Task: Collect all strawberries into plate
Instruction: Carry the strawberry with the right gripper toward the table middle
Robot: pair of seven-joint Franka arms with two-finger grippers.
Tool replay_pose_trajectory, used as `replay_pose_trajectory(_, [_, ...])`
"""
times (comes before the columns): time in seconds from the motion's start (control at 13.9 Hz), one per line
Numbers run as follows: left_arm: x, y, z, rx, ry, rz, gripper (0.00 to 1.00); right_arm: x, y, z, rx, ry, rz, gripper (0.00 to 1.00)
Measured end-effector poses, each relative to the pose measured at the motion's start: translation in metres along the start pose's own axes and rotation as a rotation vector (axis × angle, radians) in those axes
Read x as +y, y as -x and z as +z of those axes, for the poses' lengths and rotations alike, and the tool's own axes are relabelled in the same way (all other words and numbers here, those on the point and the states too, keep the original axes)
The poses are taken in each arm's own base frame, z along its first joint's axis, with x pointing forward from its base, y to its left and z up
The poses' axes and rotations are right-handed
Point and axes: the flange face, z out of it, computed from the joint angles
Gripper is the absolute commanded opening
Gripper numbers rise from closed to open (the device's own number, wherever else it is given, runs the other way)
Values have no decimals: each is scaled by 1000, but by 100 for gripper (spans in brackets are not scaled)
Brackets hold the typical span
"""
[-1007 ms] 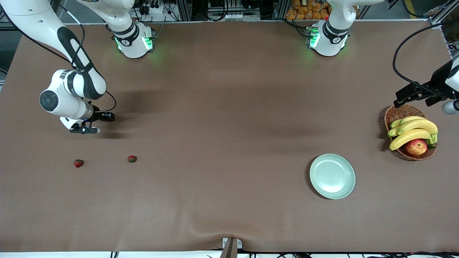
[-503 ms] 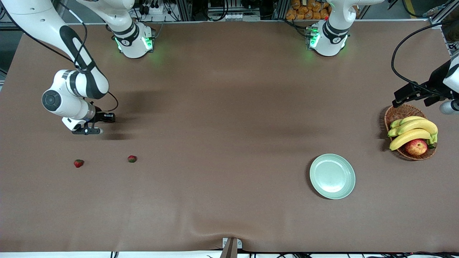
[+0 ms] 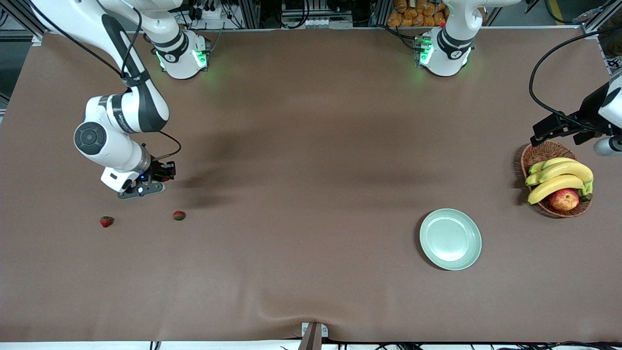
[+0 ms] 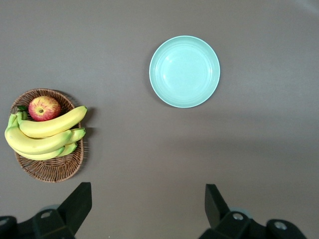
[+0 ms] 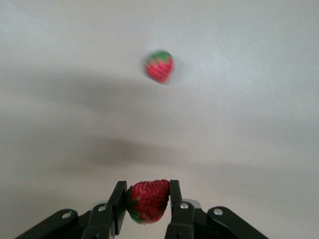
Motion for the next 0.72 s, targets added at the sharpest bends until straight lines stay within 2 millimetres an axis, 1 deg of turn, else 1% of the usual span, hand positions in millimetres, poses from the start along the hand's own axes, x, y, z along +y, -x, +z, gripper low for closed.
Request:
replay_pose_trajectory(0.07, [0, 0, 1, -1, 0, 1, 100, -15, -11, -19, -2, -12, -16, 3])
replay_pose_trajectory(0.22, [2, -1, 2, -3, 0, 3, 100, -52, -28, -55, 9, -54, -49, 2])
replay_pose_trajectory(0.29, [2, -1, 2, -4, 0, 4, 100, -72, -36, -69, 24, -74, -69, 1])
replay_pose_trajectory(0.36, [2, -1, 3, -4, 0, 4, 100, -94, -44, -77, 40, -95, -91, 1])
replay_pose_trajectory(0.43, [3, -2, 4, -6, 0, 4, 100, -120, -52, -79, 50, -115, -108, 1])
replay_pose_trajectory(0.5, [3, -2, 5, -8, 0, 5, 100, -147, -62, -77, 54, -127, -114, 1])
replay_pose_trajectory(0.58, [3, -3, 6, -10, 0, 5, 100, -176, -72, -72, 58, -132, -113, 1])
replay_pose_trajectory(0.72, [2, -3, 7, -10, 0, 4, 100, -241, -89, -58, 60, -135, -94, 1])
